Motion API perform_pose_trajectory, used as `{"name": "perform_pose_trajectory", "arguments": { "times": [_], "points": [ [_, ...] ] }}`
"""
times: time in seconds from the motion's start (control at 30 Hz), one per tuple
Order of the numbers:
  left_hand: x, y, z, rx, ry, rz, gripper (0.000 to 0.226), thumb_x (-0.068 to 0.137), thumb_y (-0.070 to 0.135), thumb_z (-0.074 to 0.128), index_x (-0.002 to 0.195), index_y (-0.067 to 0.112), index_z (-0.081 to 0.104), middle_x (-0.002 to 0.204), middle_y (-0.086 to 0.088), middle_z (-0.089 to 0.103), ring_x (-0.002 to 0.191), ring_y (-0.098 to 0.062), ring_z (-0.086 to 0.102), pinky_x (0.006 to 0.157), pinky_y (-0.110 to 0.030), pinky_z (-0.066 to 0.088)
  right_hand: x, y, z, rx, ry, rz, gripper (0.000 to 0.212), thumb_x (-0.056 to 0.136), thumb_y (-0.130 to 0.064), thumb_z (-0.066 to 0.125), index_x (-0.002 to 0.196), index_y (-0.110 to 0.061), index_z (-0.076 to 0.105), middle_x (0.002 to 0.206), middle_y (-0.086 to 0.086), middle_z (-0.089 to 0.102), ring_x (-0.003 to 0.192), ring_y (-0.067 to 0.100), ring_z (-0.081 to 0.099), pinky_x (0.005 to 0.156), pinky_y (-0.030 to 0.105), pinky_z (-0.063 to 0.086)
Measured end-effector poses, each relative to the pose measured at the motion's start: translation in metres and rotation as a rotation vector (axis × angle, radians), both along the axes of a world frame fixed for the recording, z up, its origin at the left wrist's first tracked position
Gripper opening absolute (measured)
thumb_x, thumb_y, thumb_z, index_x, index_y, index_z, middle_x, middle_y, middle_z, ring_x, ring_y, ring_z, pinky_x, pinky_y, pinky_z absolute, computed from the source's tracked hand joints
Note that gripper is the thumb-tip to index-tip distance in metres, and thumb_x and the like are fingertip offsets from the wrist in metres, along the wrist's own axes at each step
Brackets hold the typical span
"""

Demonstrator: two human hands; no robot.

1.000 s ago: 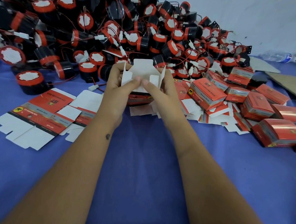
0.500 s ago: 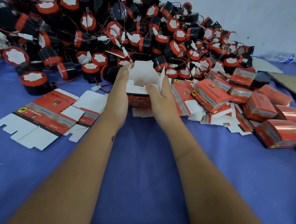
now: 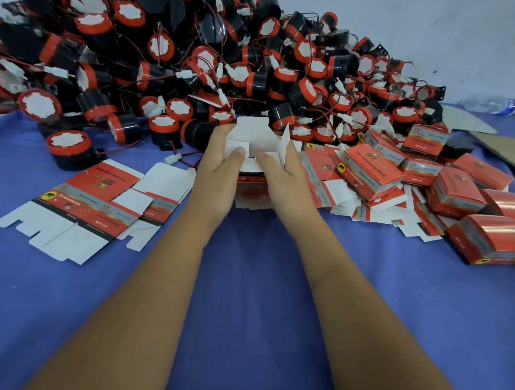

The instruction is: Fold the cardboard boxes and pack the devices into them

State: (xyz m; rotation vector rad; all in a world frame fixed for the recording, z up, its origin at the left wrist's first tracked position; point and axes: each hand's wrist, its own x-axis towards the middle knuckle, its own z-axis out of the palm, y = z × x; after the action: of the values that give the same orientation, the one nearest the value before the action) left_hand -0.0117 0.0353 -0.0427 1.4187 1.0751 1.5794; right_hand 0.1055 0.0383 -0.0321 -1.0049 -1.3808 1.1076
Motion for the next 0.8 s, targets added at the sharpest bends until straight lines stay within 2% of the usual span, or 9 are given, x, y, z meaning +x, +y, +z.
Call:
{"name": "perform_pose_trajectory", "arguments": {
  "times": [0.07, 0.13, 0.23, 0.3, 0.43, 0.5, 0.6, 0.67, 0.8],
  "points": [
    [-0.001, 0.002, -0.001, -0.002, -0.015, 0.02, 0.034, 0.102, 0.008, 0.041, 0.124, 0.034, 0.047, 0.107, 0.019, 0.06, 0.089, 0.011, 0.059, 0.075, -0.012, 0.048, 0.0, 0.0, 0.009, -0.082, 0.076, 0.008, 0.025, 0.101, -0.023, 0.049, 0.124, -0.023, 0.058, 0.12, -0.003, 0.067, 0.106, 0.011, 0.065, 0.088, 0.032, 0.057],
    [-0.001, 0.004, 0.0, -0.02, -0.051, 0.037, 0.033, 0.102, 0.008, 0.04, 0.124, 0.031, 0.048, 0.105, 0.017, 0.06, 0.084, 0.012, 0.059, 0.069, -0.012, 0.047, 0.002, 0.002, 0.013, -0.132, 0.133, -0.039, 0.042, 0.106, -0.03, 0.038, 0.137, -0.005, 0.052, 0.136, 0.02, 0.056, 0.112, 0.029, 0.058, 0.097, 0.04, 0.049],
    [-0.001, 0.006, 0.0, -0.037, -0.066, 0.039, 0.031, 0.102, 0.01, 0.04, 0.125, 0.028, 0.049, 0.105, 0.015, 0.061, 0.08, 0.013, 0.059, 0.064, -0.011, 0.047, 0.005, 0.002, 0.012, -0.215, 0.161, 0.035, 0.043, 0.104, -0.044, 0.038, 0.135, -0.022, 0.057, 0.131, 0.01, 0.062, 0.115, 0.029, 0.062, 0.1, 0.059, 0.048],
    [0.0, 0.006, -0.001, -0.042, -0.06, 0.033, 0.031, 0.102, 0.01, 0.04, 0.124, 0.03, 0.05, 0.106, 0.015, 0.061, 0.081, 0.013, 0.06, 0.064, -0.01, 0.047, 0.006, 0.004, 0.006, -0.185, 0.133, 0.046, 0.031, 0.102, -0.036, 0.047, 0.128, -0.024, 0.06, 0.124, 0.005, 0.066, 0.116, 0.025, 0.063, 0.098, 0.058, 0.05],
    [0.001, 0.005, 0.002, -0.041, -0.072, 0.025, 0.041, 0.101, 0.008, 0.042, 0.12, 0.043, 0.049, 0.116, 0.016, 0.061, 0.091, 0.009, 0.062, 0.07, -0.013, 0.051, 0.004, 0.004, 0.002, -0.089, 0.092, -0.003, 0.022, 0.098, -0.015, 0.054, 0.112, -0.029, 0.063, 0.106, -0.002, 0.066, 0.097, 0.012, 0.065, 0.095, 0.05, 0.054],
    [0.001, 0.004, 0.004, -0.033, -0.101, 0.025, 0.044, 0.099, 0.004, 0.044, 0.108, 0.044, 0.058, 0.114, 0.012, 0.066, 0.096, -0.001, 0.065, 0.073, -0.02, 0.054, 0.004, 0.005, 0.001, -0.081, 0.079, -0.006, 0.022, 0.098, -0.015, 0.054, 0.108, -0.031, 0.063, 0.105, -0.003, 0.067, 0.096, 0.012, 0.065, 0.094, 0.047, 0.055],
    [0.0, 0.0, 0.006, -0.043, -0.143, -0.001, 0.044, 0.098, 0.004, 0.048, 0.08, 0.039, 0.069, 0.093, 0.017, 0.07, 0.084, -0.002, 0.067, 0.065, -0.02, 0.053, 0.005, 0.004, 0.001, -0.079, 0.069, -0.014, 0.018, 0.098, -0.017, 0.053, 0.111, -0.026, 0.063, 0.108, 0.001, 0.066, 0.096, 0.012, 0.064, 0.09, 0.04, 0.055],
    [-0.002, -0.001, 0.005, -0.031, -0.157, -0.043, 0.038, 0.093, 0.008, 0.045, 0.076, 0.033, 0.069, 0.09, 0.013, 0.069, 0.083, -0.005, 0.065, 0.065, -0.02, 0.052, 0.005, 0.002, 0.002, -0.105, 0.07, -0.02, 0.019, 0.099, -0.022, 0.052, 0.113, -0.025, 0.064, 0.114, 0.003, 0.066, 0.101, 0.015, 0.064, 0.091, 0.043, 0.056],
    [-0.003, -0.002, 0.003, -0.061, -0.195, -0.078, 0.024, 0.082, 0.022, 0.045, 0.075, 0.027, 0.068, 0.088, 0.01, 0.068, 0.082, -0.006, 0.064, 0.064, -0.021, 0.052, 0.005, 0.001, 0.007, -0.209, 0.173, -0.011, 0.031, 0.099, -0.032, 0.045, 0.119, -0.018, 0.065, 0.125, 0.014, 0.064, 0.117, 0.033, 0.06, 0.097, 0.062, 0.049]
  ]
}}
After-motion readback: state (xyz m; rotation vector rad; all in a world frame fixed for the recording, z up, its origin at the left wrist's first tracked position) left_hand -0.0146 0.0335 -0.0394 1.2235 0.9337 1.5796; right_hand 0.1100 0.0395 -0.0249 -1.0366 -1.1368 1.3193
